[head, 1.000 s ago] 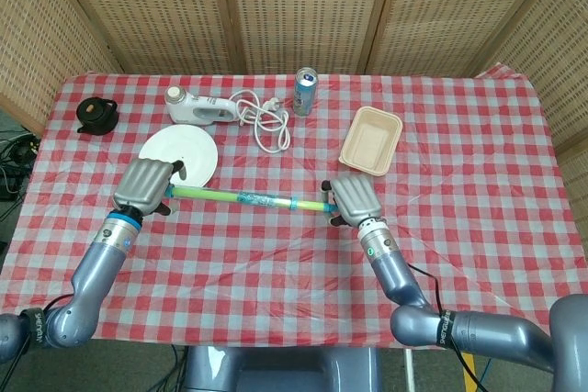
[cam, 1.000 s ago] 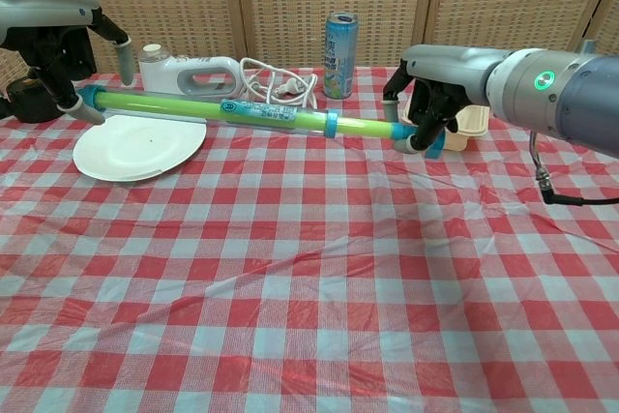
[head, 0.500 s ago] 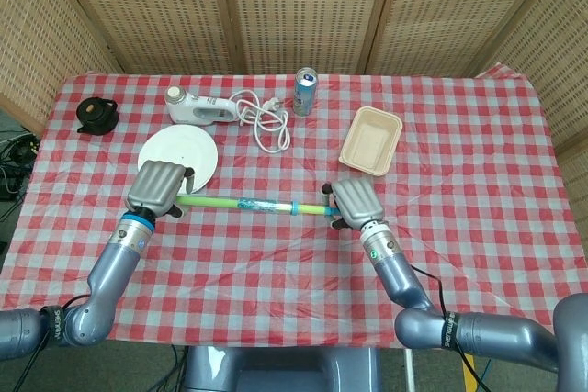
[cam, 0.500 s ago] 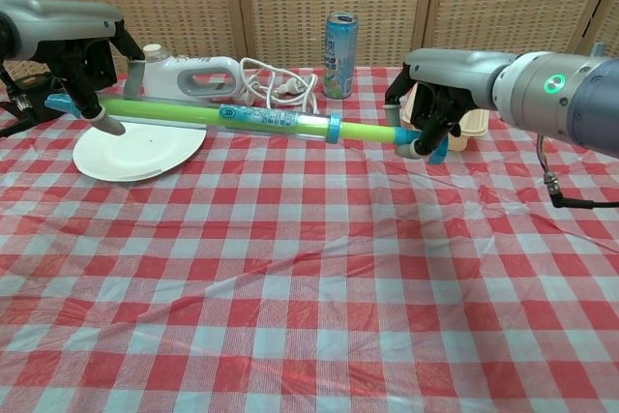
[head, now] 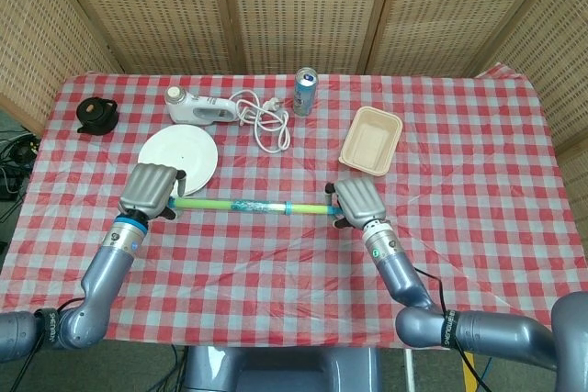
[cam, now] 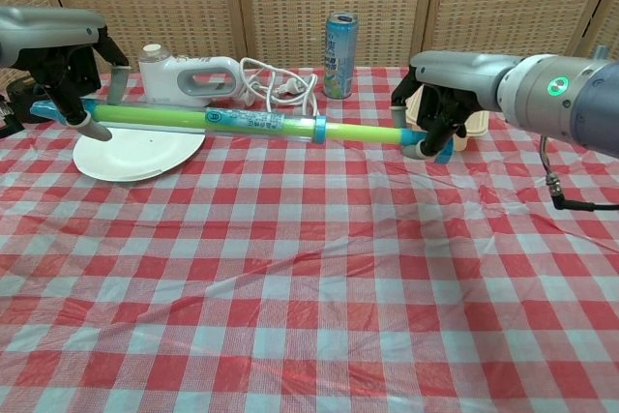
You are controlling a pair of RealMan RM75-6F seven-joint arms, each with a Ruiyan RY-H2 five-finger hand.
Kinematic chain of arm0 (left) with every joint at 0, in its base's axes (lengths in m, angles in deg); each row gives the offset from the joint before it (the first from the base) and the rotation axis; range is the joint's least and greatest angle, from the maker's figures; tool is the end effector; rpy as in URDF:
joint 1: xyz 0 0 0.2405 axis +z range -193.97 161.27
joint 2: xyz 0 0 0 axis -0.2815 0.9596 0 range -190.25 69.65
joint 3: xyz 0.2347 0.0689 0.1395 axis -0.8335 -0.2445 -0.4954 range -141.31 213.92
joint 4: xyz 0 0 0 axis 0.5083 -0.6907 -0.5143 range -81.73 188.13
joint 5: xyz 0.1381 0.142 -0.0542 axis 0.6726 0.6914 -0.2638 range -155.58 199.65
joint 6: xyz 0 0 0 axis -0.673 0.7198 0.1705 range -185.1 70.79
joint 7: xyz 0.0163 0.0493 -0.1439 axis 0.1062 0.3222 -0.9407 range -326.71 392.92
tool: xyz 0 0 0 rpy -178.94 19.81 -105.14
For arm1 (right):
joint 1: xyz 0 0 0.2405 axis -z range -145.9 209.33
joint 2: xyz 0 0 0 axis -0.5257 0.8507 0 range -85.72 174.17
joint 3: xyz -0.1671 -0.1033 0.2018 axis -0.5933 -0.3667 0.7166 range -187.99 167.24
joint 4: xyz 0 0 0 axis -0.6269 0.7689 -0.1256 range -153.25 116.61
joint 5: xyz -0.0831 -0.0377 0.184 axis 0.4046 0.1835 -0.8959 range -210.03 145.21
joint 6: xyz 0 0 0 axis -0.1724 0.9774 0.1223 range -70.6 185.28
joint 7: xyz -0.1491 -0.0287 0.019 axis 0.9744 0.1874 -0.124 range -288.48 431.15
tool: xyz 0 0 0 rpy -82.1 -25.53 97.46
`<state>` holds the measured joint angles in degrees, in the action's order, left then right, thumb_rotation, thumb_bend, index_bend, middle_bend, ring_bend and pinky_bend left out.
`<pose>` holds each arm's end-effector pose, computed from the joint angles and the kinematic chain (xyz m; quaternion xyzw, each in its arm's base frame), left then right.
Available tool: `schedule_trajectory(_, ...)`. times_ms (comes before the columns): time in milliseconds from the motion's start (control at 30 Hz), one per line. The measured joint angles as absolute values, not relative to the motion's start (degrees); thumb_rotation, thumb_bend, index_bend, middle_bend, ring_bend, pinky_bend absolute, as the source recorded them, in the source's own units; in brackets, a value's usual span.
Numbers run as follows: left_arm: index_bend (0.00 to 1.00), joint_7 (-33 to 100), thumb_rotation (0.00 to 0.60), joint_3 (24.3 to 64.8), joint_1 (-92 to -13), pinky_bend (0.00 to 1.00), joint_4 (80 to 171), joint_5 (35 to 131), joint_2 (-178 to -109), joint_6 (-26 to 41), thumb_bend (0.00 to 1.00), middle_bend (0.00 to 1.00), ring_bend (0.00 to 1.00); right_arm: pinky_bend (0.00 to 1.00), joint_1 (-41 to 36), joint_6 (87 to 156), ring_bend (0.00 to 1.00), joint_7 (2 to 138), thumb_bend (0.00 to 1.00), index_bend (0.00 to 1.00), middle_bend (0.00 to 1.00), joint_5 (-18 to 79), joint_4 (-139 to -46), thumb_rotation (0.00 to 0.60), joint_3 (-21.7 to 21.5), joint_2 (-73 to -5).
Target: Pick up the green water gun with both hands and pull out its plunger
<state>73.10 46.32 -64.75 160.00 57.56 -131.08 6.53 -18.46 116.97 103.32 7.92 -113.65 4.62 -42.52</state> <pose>-0.1574 0.3724 0.0823 -0.7134 -0.3870 -0.2740 0.5160 -0.1155 -0.3850 0.0023 0.7008 -0.4378 0.3590 0.4340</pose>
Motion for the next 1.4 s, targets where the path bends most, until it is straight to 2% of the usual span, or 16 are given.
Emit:
schedule_trajectory(500,0.71,69.6,0.600,42.7,-60.9,0.69,160.5,61.6,-128.5,7.7,0.42,0.90,0.82,0.69,-17.0,116.9,1.00,101.8,0.54,0.81,1.00,6.0,-110.6,0.600,3.7,-40.6)
schedule_trajectory(767,0.71,67.3,0.600,40.4,-58.5,0.69,157.7,63.3,-128.1,7.2,0.42,0.90,0.82,0.69,-15.6,116.9,1.00,100.6,0.54,0.81,1.00,5.5,-108.8,0.600,2.9,-39.5)
schedule_trajectory(1400,0.71,64.6,0.600,39.4,-56.6,0.69,151.9,64.5,-128.1,4.0,0.42,0.90,0.82,0.69,-13.7,119.0,1.00,101.2,0.54,0.81,1.00,4.8,-108.3,0.600,2.4,-37.8)
